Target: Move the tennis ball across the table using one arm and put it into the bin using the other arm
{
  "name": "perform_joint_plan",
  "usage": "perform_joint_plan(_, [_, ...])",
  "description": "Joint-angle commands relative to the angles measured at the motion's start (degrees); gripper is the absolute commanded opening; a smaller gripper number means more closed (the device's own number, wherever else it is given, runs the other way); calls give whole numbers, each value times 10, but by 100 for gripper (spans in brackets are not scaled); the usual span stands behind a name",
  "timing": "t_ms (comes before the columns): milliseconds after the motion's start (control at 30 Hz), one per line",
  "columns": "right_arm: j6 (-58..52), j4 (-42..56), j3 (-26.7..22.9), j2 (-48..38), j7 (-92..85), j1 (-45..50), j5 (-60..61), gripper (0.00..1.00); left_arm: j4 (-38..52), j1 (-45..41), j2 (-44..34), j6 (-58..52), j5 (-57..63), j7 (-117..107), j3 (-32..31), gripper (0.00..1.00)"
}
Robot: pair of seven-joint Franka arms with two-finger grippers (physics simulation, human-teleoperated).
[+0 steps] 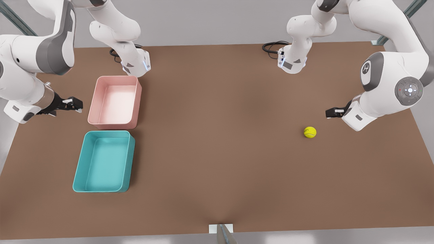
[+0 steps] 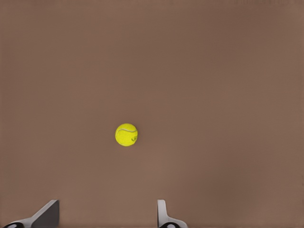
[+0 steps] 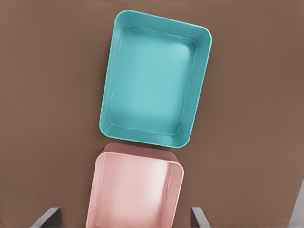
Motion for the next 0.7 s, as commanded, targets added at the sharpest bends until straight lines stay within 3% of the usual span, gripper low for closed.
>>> perform_joint_plan(0, [5, 0, 0, -3, 129, 0, 1, 100, 0, 0, 0, 2, 0, 0, 0, 100])
perform_joint_plan(67, [6, 2, 0, -3, 129, 0, -2, 100, -1, 0, 0, -12, 0, 5, 10, 100])
perform_joint_plan(100, [6, 2, 0, -3, 128, 0, 1, 100, -2, 0, 6, -11, 0, 39, 11, 78])
perform_joint_plan(133, [1, 1, 0, -2, 126, -1, -2, 100, -6, 1, 17, 1, 3, 125, 30, 32])
perform_joint_plan(167, [-1, 1, 0, 0, 129, 0, -2, 100, -47, 4, 20, 74, 2, 247, 53, 21])
perform_joint_plan(267, [-1, 1, 0, 0, 130, 1, -2, 100, -146, 11, 31, 223, 1, 482, 73, 21])
perform_joint_plan(333, [-2, 1, 0, 0, 129, 2, -2, 100, -227, 15, 32, 331, 5, 786, 73, 21])
perform_joint_plan(400, [-3, 0, 0, 0, 127, 1, -2, 100, -281, 23, 32, 336, 4, 915, 73, 21])
perform_joint_plan(467, [-3, -1, 0, 0, 125, 1, -2, 100, -306, 52, 60, 411, 1, 1128, 73, 21])
perform_joint_plan(533, [-3, -1, 0, 1, 125, 1, -2, 100, -342, 55, 61, 437, -1, 1207, 73, 21])
perform_joint_plan(567, [-3, -1, 0, 2, 125, 1, -2, 100, -404, 56, 61, 539, -1, 1207, 73, 21])
perform_joint_plan(667, [-3, -1, 0, 2, 125, 1, -2, 100, -415, 61, 69, 583, -37, 1279, 72, 21])
